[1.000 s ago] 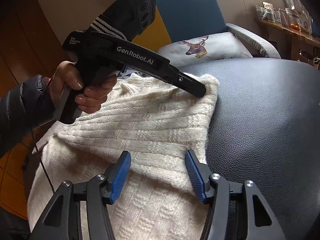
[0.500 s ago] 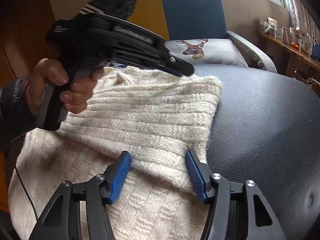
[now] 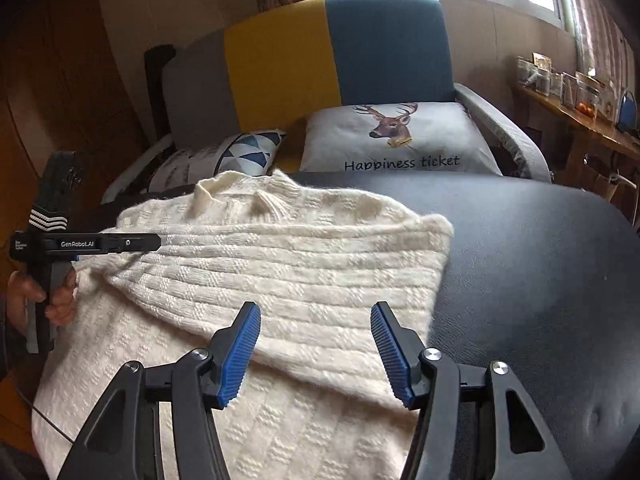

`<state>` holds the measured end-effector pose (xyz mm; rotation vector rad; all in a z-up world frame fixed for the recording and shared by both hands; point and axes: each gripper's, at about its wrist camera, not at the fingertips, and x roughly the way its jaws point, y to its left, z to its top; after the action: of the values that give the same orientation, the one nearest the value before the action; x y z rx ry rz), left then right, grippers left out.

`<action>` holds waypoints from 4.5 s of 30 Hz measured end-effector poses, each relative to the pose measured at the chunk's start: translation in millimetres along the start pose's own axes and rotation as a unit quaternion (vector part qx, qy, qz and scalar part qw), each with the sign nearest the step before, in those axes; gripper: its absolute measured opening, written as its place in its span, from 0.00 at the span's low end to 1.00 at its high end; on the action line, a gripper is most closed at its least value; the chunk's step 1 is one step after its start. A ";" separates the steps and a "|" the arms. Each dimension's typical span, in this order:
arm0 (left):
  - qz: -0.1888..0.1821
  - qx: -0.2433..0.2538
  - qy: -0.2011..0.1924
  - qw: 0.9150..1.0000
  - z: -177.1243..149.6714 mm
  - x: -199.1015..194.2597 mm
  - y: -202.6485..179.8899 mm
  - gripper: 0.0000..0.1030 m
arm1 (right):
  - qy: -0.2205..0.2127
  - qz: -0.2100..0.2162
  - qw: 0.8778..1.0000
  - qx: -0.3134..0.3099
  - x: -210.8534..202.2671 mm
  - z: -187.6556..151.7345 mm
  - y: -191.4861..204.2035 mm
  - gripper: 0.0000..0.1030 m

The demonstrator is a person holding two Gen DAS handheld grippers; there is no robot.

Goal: Fold clothes

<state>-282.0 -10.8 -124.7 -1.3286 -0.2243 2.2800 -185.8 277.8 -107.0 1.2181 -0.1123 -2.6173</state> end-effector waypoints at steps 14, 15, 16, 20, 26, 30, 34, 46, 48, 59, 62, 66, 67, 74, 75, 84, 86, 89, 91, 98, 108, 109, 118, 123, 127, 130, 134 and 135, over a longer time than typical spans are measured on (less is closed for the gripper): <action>0.010 -0.070 -0.071 0.995 -40.9 -23.6 49.9 0.38 | 0.034 -0.075 0.996 -0.022 72.4 2.8 13.6 0.64; 0.001 -0.079 -0.071 0.994 -41.6 -25.6 51.5 0.40 | 0.037 -0.068 0.997 -0.018 72.6 4.6 11.8 0.65; -0.007 -0.088 -0.072 0.994 -42.3 -27.6 53.0 0.43 | 0.041 -0.061 0.997 -0.017 71.5 5.5 10.5 0.65; -0.043 -0.164 -0.068 0.983 -53.2 -55.2 62.8 0.59 | 0.050 -0.037 0.998 0.005 48.2 4.3 20.0 0.65; -0.095 -0.300 -0.079 0.946 -119.5 -118.4 111.0 0.75 | 0.025 0.045 0.999 0.001 8.2 -46.6 81.9 0.73; -0.074 -0.407 -0.134 0.901 -185.4 -185.0 164.4 0.75 | 0.045 0.043 0.998 -0.020 10.4 -81.9 114.0 0.80; -0.014 -0.477 -0.223 0.850 -247.9 -260.1 220.0 0.87 | 0.054 0.012 0.997 -0.059 14.7 -87.7 130.5 0.86; 0.055 -0.585 -0.288 0.756 -309.3 -353.1 356.9 0.58 | 0.057 -0.016 0.995 -0.074 19.2 -90.9 138.1 0.90; 0.051 -0.591 -0.278 0.755 -304.8 -345.1 366.6 0.38 | 0.058 -0.018 0.995 -0.075 19.3 -91.0 138.6 0.91; 0.037 -0.632 -0.282 0.721 -312.7 -327.4 377.6 0.43 | 0.059 -0.021 0.995 -0.073 21.2 -90.6 139.9 0.94; 0.040 -0.643 -0.287 0.709 -319.6 -327.8 376.5 0.53 | 0.059 -0.021 0.995 -0.073 20.7 -90.9 140.1 0.94; 0.032 -0.655 -0.299 0.693 -323.6 -326.8 386.4 0.55 | 0.058 -0.020 0.995 -0.075 20.0 -91.0 138.8 0.94; 0.029 -0.659 -0.304 0.687 -323.5 -325.9 389.1 0.55 | 0.058 -0.020 0.995 -0.075 20.1 -91.0 138.7 0.94; 0.007 -0.675 -0.314 0.667 -320.4 -313.1 403.6 0.38 | 0.063 -0.020 0.995 -0.073 21.1 -89.9 138.5 0.94; 0.009 -0.680 -0.306 0.666 -321.9 -311.8 404.1 0.22 | 0.064 -0.021 0.995 -0.073 21.4 -89.6 139.0 0.94; 0.060 -0.631 -0.307 0.710 -308.4 -333.8 379.7 0.06 | 0.044 -0.037 0.997 -0.053 6.1 -37.5 126.1 0.47; 0.055 -0.598 -0.317 0.734 -294.1 -346.2 364.3 0.06 | 0.044 -0.063 0.996 -0.044 12.4 -17.2 111.5 0.47; 0.041 -0.556 -0.327 0.763 -267.1 -361.5 339.6 0.06 | 0.069 -0.092 0.993 -0.013 31.6 0.6 85.7 0.49; 0.026 -0.531 -0.329 0.780 -249.7 -367.3 322.5 0.06 | 0.080 -0.104 0.991 0.002 40.9 3.4 73.1 0.49; -0.015 -0.463 -0.325 0.824 -192.7 -372.6 272.3 0.06 | 0.100 -0.115 0.988 0.008 61.8 -6.0 59.9 0.50; -0.117 -0.382 -0.295 0.868 -90.4 -339.3 176.4 0.06 | 0.094 -0.140 0.986 -0.015 64.0 -10.0 70.8 0.52; -0.129 -0.376 -0.290 0.871 -78.4 -332.1 166.2 0.06 | 0.093 -0.140 0.986 -0.014 63.8 -10.2 70.5 0.52; -0.202 -0.331 -0.218 0.896 -12.5 -263.3 65.1 0.06 | 0.069 -0.125 0.990 -0.011 60.2 -15.1 66.2 0.52; -0.207 -0.318 -0.172 0.909 2.5 -221.8 19.6 0.06 | 0.061 -0.119 0.991 -0.012 60.1 -16.7 64.9 0.52; -0.212 -0.313 -0.134 0.916 4.9 -182.1 -9.8 0.06 | 0.050 -0.116 0.992 -0.012 59.3 -18.8 64.4 0.52; -0.206 -0.307 -0.101 0.924 7.7 -146.5 -25.5 0.06 | 0.046 -0.116 0.992 -0.012 59.3 -18.9 64.2 0.52; -0.188 -0.292 -0.051 0.936 7.8 -97.5 -42.8 0.06 | 0.040 -0.114 0.993 -0.010 59.0 -19.6 65.0 0.52; -0.180 -0.288 -0.041 0.940 7.1 -86.1 -44.9 0.06 | 0.039 -0.114 0.993 -0.011 59.1 -19.4 65.1 0.52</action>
<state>-238.3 -13.1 -37.7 -1.3133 -1.1392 2.0199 -194.9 200.4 -152.1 1.4001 0.0741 -2.7482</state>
